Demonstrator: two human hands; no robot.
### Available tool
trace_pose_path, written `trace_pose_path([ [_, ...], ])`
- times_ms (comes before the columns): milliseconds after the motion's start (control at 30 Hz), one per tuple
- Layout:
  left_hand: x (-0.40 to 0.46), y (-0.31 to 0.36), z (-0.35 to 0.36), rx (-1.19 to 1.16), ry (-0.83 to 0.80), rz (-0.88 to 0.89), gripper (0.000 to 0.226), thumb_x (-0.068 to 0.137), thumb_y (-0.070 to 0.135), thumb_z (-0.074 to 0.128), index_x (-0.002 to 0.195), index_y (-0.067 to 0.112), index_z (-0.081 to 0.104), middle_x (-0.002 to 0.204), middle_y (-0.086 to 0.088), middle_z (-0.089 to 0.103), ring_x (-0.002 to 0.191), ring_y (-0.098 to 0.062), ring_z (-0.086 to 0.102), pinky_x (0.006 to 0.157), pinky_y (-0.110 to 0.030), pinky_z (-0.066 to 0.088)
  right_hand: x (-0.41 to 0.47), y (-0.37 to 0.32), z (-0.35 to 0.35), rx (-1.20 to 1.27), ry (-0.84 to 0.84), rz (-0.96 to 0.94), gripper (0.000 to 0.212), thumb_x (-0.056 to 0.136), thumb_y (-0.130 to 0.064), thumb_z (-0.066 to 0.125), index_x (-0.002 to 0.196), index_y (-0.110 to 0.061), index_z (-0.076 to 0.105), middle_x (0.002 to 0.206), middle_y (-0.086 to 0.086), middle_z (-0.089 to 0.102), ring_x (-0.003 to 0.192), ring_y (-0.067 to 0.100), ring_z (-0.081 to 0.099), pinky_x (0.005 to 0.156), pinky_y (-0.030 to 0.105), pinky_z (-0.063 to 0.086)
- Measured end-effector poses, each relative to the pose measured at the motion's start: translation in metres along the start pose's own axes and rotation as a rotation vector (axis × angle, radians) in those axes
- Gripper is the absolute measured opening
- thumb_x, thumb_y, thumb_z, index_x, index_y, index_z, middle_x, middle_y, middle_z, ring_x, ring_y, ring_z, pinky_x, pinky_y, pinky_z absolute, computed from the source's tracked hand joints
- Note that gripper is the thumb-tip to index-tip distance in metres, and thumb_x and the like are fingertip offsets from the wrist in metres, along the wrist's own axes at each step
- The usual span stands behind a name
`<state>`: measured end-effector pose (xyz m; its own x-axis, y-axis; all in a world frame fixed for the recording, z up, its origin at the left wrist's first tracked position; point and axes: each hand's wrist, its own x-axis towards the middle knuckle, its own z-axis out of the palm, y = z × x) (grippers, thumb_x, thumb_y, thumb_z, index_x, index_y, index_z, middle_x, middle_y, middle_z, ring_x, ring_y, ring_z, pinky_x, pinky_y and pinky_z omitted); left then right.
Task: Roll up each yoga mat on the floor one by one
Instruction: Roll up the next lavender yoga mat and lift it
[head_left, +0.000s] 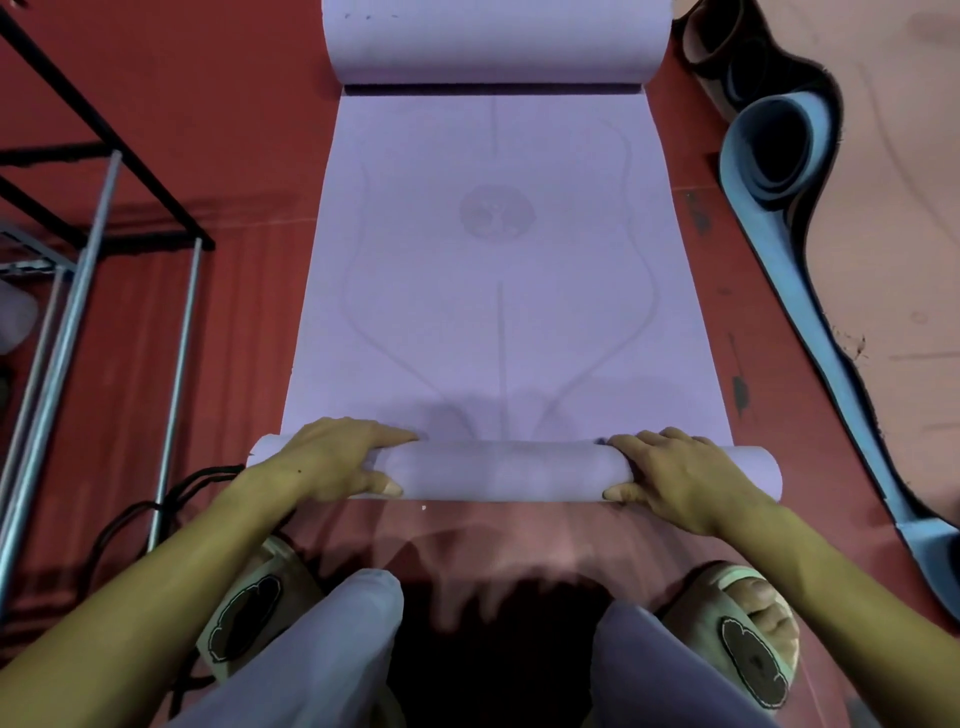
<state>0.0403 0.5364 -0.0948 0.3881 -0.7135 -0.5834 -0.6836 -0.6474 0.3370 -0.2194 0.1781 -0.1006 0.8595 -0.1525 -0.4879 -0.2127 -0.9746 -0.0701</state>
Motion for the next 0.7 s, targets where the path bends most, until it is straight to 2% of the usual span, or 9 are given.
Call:
trace_pose_path([
  [133, -0.002, 0.002, 0.000, -0.070, -0.068, -0.026, 0.073, 0.077, 0.067, 0.066, 0.139, 0.078, 0.031, 0.138, 0.039, 0.054, 0.124, -0.006, 0.057, 0.104, -0.035, 0.045, 0.001, -0.003, -0.005, 0.055, -0.098, 0.014, 0.084, 0.086, -0.087, 0.039, 0.157, -0.043, 0.033, 0.139, -0.011, 0.059, 0.125, 0.022, 0.053, 0.101, 0.045, 0.047],
  [200, -0.003, 0.006, 0.000, -0.057, -0.068, -0.040, 0.074, 0.079, 0.066, 0.065, 0.141, 0.079, 0.027, 0.143, 0.035, 0.053, 0.127, -0.008, 0.056, 0.104, -0.037, 0.046, 0.003, -0.004, -0.008, 0.087, -0.117, 0.014, 0.078, 0.091, -0.079, 0.049, 0.158, -0.042, 0.033, 0.142, -0.010, 0.057, 0.127, 0.023, 0.051, 0.101, 0.045, 0.046],
  [300, -0.007, 0.013, 0.001, -0.010, -0.038, -0.065, 0.073, 0.091, 0.060, 0.067, 0.150, 0.070, 0.025, 0.149, 0.027, 0.046, 0.136, -0.011, 0.048, 0.101, -0.038, 0.043, 0.005, -0.006, -0.013, 0.110, -0.144, 0.025, 0.076, 0.094, -0.072, 0.054, 0.159, -0.041, 0.031, 0.146, -0.007, 0.053, 0.129, 0.025, 0.049, 0.101, 0.045, 0.046],
  [367, -0.008, 0.014, 0.003, 0.002, 0.000, -0.083, 0.075, 0.090, 0.060, 0.069, 0.151, 0.068, 0.026, 0.149, 0.021, 0.043, 0.138, -0.014, 0.044, 0.097, -0.039, 0.042, 0.005, -0.008, -0.014, 0.112, -0.143, 0.030, 0.078, 0.094, -0.069, 0.058, 0.161, -0.039, 0.030, 0.150, -0.002, 0.045, 0.129, 0.029, 0.048, 0.104, 0.046, 0.046],
  [467, -0.007, 0.016, 0.002, 0.030, 0.094, -0.113, 0.078, 0.086, 0.061, 0.074, 0.153, 0.060, 0.034, 0.144, 0.018, 0.044, 0.130, -0.016, 0.043, 0.090, -0.036, 0.036, 0.006, -0.007, -0.018, 0.227, -0.079, 0.050, 0.084, 0.087, -0.062, 0.074, 0.158, -0.040, 0.037, 0.146, 0.003, 0.038, 0.126, 0.031, 0.045, 0.105, 0.046, 0.046],
  [533, -0.006, 0.018, 0.001, 0.058, 0.171, -0.116, 0.073, 0.085, 0.060, 0.075, 0.150, 0.056, 0.041, 0.138, 0.017, 0.049, 0.124, -0.016, 0.044, 0.088, -0.034, 0.035, 0.006, -0.006, -0.021, 0.342, 0.017, 0.092, 0.085, 0.079, -0.056, 0.085, 0.152, -0.039, 0.045, 0.138, -0.002, 0.043, 0.124, 0.028, 0.044, 0.096, 0.043, 0.047],
  [633, -0.006, 0.017, -0.001, 0.021, 0.293, -0.131, 0.060, 0.086, 0.060, 0.075, 0.141, 0.057, 0.052, 0.130, 0.019, 0.051, 0.120, -0.014, 0.045, 0.088, -0.033, 0.034, 0.005, -0.007, -0.023, 0.268, 0.183, 0.103, 0.069, 0.074, -0.060, 0.085, 0.134, -0.039, 0.058, 0.127, -0.007, 0.052, 0.115, 0.025, 0.046, 0.090, 0.042, 0.046],
  [700, -0.007, 0.018, -0.001, 0.004, 0.327, -0.139, 0.057, 0.085, 0.059, 0.076, 0.138, 0.057, 0.056, 0.126, 0.019, 0.051, 0.119, -0.014, 0.045, 0.089, -0.032, 0.034, 0.005, -0.010, -0.024, 0.229, 0.207, 0.105, 0.059, 0.075, -0.060, 0.084, 0.126, -0.039, 0.062, 0.120, -0.008, 0.053, 0.110, 0.024, 0.045, 0.089, 0.043, 0.046],
])
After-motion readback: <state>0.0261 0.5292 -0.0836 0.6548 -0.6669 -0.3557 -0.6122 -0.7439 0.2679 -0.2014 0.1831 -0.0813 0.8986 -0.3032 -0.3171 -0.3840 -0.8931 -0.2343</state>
